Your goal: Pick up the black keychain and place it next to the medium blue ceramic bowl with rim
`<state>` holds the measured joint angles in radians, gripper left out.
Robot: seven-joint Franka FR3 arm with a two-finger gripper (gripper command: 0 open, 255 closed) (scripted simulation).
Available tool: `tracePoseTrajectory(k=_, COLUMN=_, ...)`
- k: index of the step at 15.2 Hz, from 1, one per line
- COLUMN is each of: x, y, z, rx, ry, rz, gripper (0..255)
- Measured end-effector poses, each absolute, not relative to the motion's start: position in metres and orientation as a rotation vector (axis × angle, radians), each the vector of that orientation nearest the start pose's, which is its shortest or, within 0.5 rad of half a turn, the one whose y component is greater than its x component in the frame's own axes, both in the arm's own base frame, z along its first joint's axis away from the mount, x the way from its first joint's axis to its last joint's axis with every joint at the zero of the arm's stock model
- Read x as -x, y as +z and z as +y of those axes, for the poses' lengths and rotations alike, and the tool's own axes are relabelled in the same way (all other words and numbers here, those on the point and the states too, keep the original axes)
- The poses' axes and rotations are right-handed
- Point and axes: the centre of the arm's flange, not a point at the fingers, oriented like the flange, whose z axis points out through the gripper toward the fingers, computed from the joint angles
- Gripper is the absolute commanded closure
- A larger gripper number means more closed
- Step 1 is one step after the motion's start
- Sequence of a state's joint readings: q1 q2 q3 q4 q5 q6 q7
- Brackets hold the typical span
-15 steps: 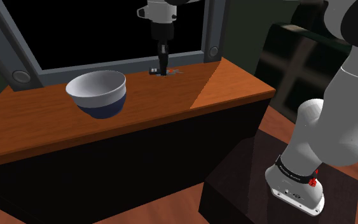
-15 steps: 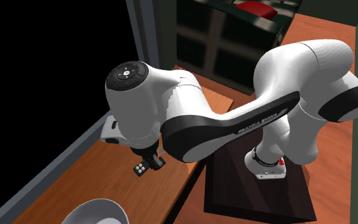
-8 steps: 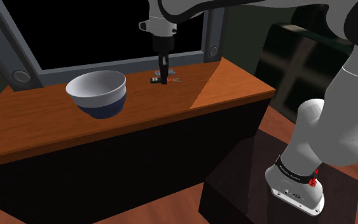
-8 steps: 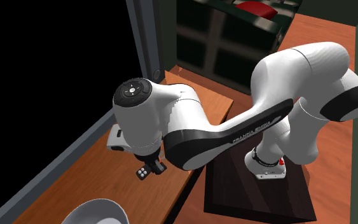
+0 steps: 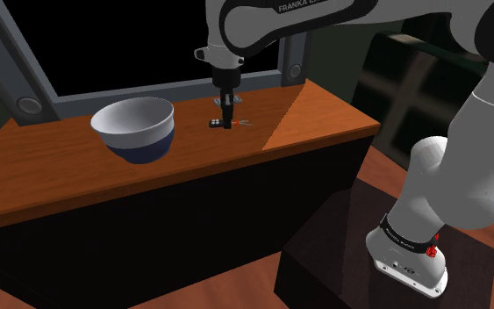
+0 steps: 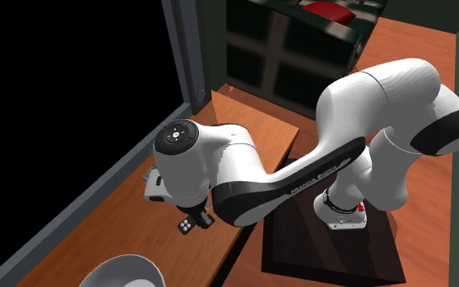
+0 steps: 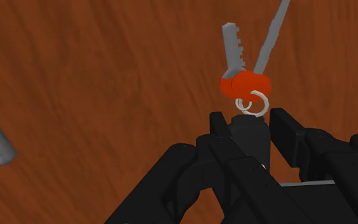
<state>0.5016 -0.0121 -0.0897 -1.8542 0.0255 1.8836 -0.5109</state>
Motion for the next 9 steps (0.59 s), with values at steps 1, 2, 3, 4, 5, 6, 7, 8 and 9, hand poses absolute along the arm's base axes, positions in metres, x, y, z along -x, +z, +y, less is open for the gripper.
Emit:
tracePoseTrajectory(k=1, x=-0.516, y=0.517, z=0.227, rx=2.796, ry=-0.067, rz=-1.378, gripper=255)
tracePoseTrajectory(k=2, x=-0.515, y=0.513, z=0.227, rx=2.797, ry=-0.066, rz=-1.378, gripper=255)
tracePoseTrajectory(k=3, x=-0.514, y=0.507, z=0.227, rx=2.796, ry=-0.067, rz=-1.378, gripper=255)
tracePoseTrajectory(k=4, x=-0.515, y=0.504, z=0.227, rx=2.796, ry=-0.067, rz=-1.378, gripper=255)
tracePoseTrajectory(k=5, x=-0.516, y=0.502, z=0.227, rx=2.797, ry=-0.067, rz=-1.378, gripper=255)
tracePoseTrajectory(k=6, x=-0.516, y=0.501, z=0.227, rx=2.797, ry=-0.067, rz=-1.378, gripper=255)
tracePoseTrajectory(k=7, x=-0.516, y=0.501, z=0.227, rx=2.797, ry=-0.067, rz=-1.378, gripper=255)
tracePoseTrajectory(k=8, x=-0.516, y=0.501, z=0.227, rx=2.797, ry=-0.067, rz=-1.378, gripper=255)
tracePoseTrajectory(k=9, x=-0.516, y=0.501, z=0.227, rx=2.797, ry=-0.067, rz=-1.378, gripper=255)
